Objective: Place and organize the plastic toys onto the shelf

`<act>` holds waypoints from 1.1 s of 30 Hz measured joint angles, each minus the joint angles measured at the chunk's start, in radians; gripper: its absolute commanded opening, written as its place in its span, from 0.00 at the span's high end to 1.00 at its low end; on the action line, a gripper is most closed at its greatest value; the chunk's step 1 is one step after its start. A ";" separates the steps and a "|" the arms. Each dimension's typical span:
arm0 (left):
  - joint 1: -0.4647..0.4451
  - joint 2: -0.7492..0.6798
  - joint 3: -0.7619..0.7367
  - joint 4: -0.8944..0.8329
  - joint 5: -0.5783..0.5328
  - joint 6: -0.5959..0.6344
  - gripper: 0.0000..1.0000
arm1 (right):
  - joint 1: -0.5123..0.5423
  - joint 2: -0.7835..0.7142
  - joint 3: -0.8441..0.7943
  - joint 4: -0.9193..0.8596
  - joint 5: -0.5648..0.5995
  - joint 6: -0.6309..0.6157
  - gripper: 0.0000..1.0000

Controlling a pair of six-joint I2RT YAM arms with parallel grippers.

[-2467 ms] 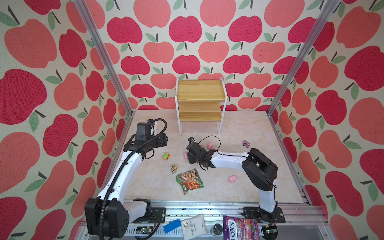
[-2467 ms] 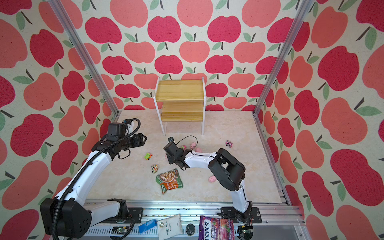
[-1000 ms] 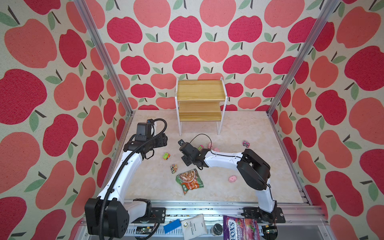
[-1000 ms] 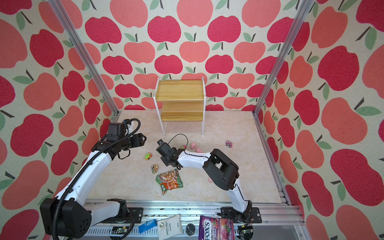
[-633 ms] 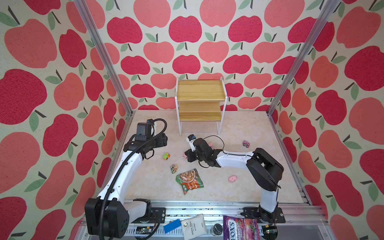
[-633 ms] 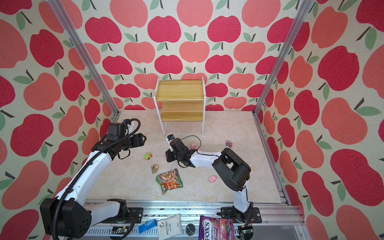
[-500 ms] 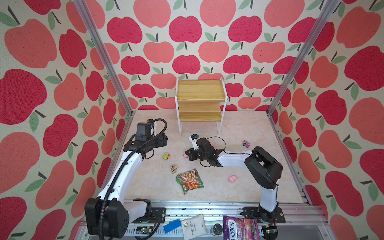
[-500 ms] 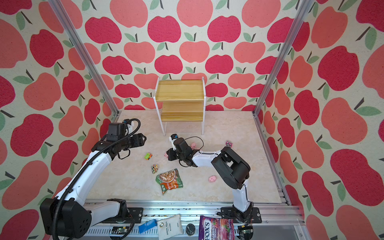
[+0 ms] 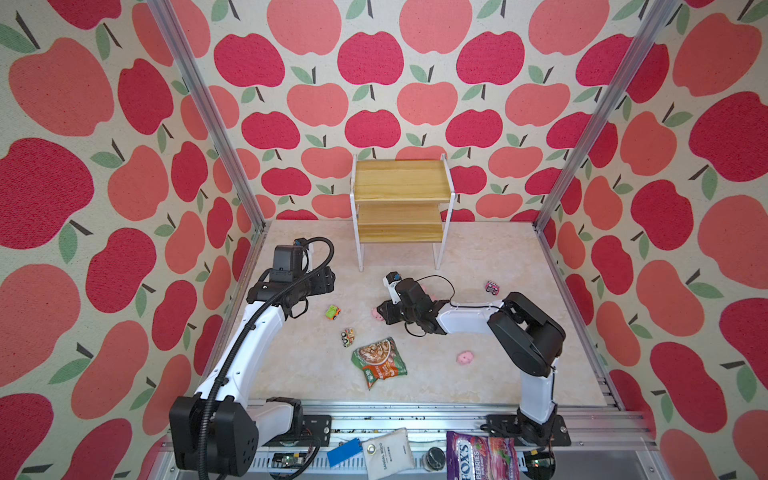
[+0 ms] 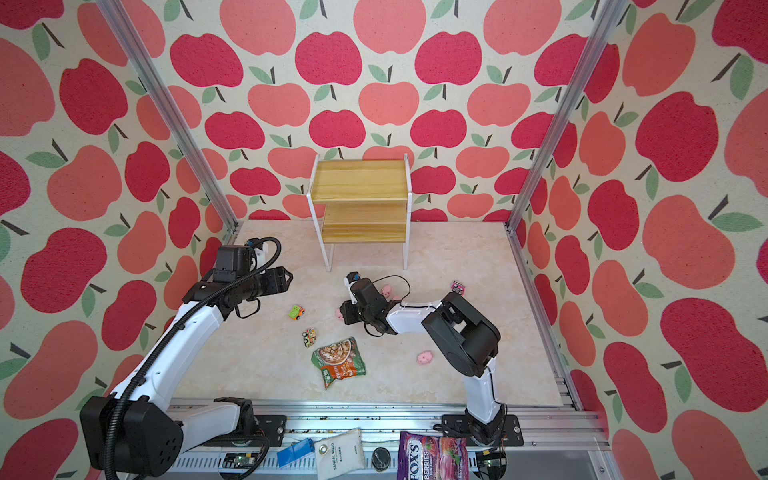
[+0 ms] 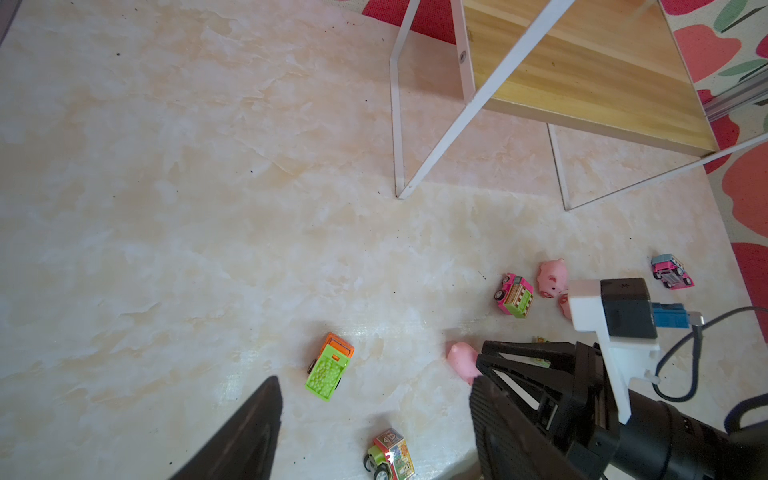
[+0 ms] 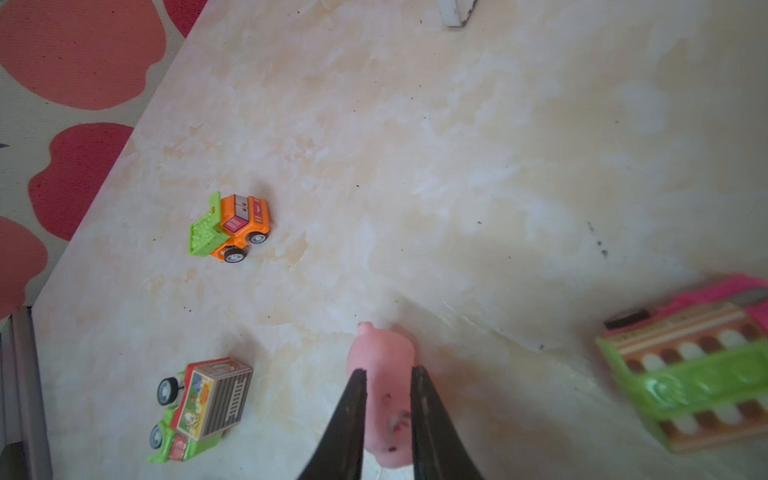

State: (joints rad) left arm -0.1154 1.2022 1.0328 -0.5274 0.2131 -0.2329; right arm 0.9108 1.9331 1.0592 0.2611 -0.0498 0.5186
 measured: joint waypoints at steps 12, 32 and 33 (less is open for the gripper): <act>-0.006 0.000 -0.010 0.004 0.003 0.001 0.24 | 0.023 -0.143 -0.210 0.136 0.079 -0.217 0.34; -0.018 -0.046 -0.019 0.008 0.003 0.024 0.23 | 0.049 -0.025 -0.256 0.383 0.051 -0.414 0.39; -0.018 -0.046 -0.019 0.008 0.002 0.023 0.23 | 0.049 -0.020 -0.250 0.383 0.048 -0.417 0.40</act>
State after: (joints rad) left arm -0.1329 1.1564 1.0134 -0.5198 0.2153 -0.2096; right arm 0.9600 1.9129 0.8089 0.6441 -0.0017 0.1013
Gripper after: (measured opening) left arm 0.765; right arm 0.618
